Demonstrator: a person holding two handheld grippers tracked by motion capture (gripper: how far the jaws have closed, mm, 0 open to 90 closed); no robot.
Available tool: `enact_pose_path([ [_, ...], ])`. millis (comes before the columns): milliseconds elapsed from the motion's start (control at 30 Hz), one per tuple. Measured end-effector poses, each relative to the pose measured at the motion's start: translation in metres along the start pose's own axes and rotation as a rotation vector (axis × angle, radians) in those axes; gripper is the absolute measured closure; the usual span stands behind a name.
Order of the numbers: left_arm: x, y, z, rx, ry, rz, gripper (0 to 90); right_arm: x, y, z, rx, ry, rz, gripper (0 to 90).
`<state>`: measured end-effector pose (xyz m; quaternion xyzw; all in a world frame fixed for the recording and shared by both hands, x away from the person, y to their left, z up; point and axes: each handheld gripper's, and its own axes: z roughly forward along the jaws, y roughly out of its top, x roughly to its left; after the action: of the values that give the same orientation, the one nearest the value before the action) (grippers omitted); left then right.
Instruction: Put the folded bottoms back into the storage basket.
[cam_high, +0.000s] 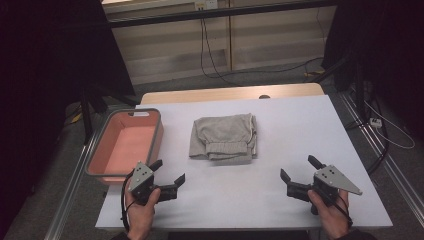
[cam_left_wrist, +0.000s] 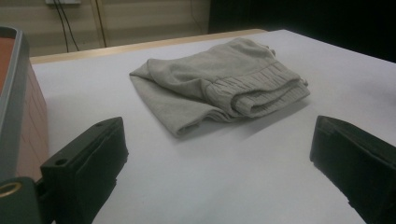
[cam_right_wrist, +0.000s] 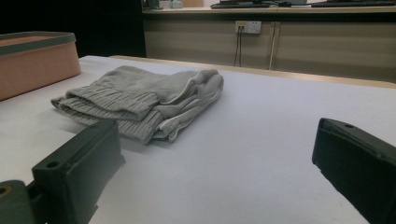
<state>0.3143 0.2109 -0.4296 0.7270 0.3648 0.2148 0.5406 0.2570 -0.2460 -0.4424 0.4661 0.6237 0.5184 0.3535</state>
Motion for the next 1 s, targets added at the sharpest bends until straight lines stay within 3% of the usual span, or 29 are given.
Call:
enact_pose_path([
  [333, -0.001, 0.001, 0.003, 0.015, -0.014, 0.012, 3.9, -0.002, -0.001, 0.000, 0.012, -0.001, 0.018, 1.1],
  [433, -0.002, 0.000, 0.005, 0.027, 0.023, 0.020, 3.5, -0.003, -0.001, 0.000, 0.014, 0.003, 0.017, 1.2],
  [533, 0.000, -0.001, 0.007, 0.058, 0.007, 0.008, 3.2, -0.002, -0.001, 0.001, 0.017, 0.003, 0.019, 1.3],
  [1000, -0.002, 0.005, 0.010, 0.070, -0.047, 0.005, 4.3, -0.002, -0.001, 0.001, 0.019, 0.007, 0.022, 1.3],
])
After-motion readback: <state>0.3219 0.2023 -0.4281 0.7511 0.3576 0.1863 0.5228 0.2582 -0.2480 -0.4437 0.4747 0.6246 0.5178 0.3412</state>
